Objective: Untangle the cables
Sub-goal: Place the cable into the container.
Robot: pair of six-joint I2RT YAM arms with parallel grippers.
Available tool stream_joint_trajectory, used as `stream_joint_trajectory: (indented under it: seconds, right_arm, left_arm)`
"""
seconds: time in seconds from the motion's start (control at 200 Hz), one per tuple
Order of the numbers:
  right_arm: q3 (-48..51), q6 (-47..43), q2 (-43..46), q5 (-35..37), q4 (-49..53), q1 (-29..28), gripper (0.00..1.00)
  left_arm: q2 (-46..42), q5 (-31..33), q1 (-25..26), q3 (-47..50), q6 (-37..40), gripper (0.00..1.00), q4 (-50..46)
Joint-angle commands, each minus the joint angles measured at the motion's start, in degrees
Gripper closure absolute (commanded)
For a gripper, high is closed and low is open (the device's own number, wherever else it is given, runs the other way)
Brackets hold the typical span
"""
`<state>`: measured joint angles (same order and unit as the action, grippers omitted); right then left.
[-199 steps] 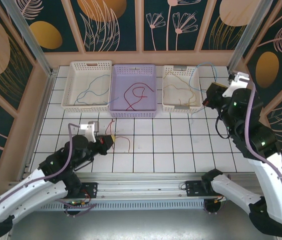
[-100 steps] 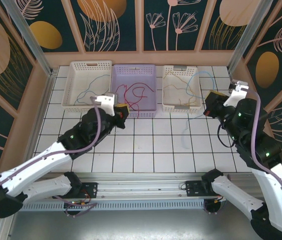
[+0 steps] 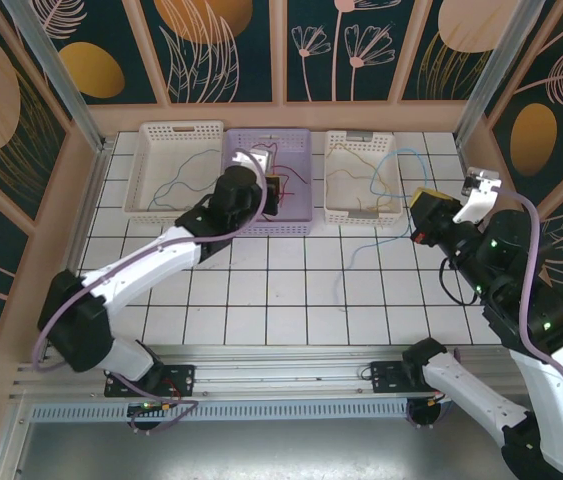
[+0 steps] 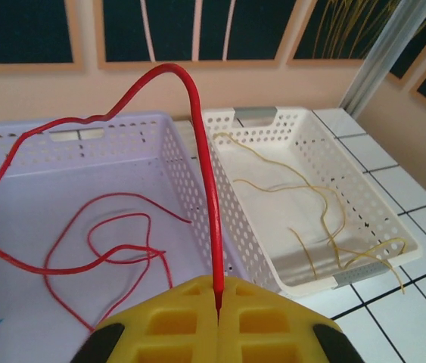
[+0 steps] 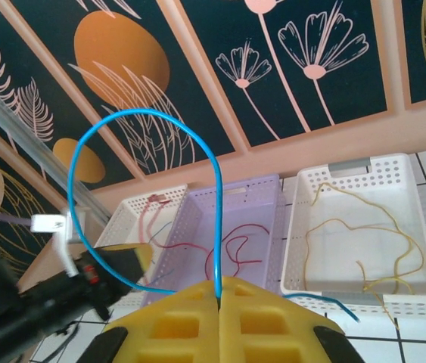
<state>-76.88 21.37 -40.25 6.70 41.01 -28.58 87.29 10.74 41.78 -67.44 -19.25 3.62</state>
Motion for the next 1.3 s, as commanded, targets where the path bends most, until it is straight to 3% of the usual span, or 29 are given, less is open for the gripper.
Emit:
stream_joint_trajectory:
  seconds: [0.0, 0.505, 1.076, 1.191, 1.296]
  right_arm:
    - [-2.01, 0.61, 0.87, -2.49, 0.47, 0.29, 1.00]
    - [-5.68, -0.01, 0.88, -7.77, 3.12, 0.30, 1.00]
    - [-4.75, 0.60, 1.05, -8.81, 2.77, 0.36, 1.00]
    - [-5.10, 0.74, 0.73, -9.23, 2.33, 0.31, 1.00]
    - [-5.43, 0.87, -0.03, -10.11, 1.85, 0.36, 1.00]
  left_arm:
    - [5.08, -2.74, -0.46, -3.23, 1.30, 1.00, 2.91]
    - [23.00, -4.36, -3.20, -10.23, 0.78, 1.00, 4.00]
    - [22.68, -5.18, -3.82, -12.34, 1.04, 0.59, 1.53]
    - [20.94, -5.14, -3.90, -13.64, 1.87, 0.43, -0.09]
    - [19.12, -4.97, -4.20, -15.27, 2.81, 0.35, -2.04]
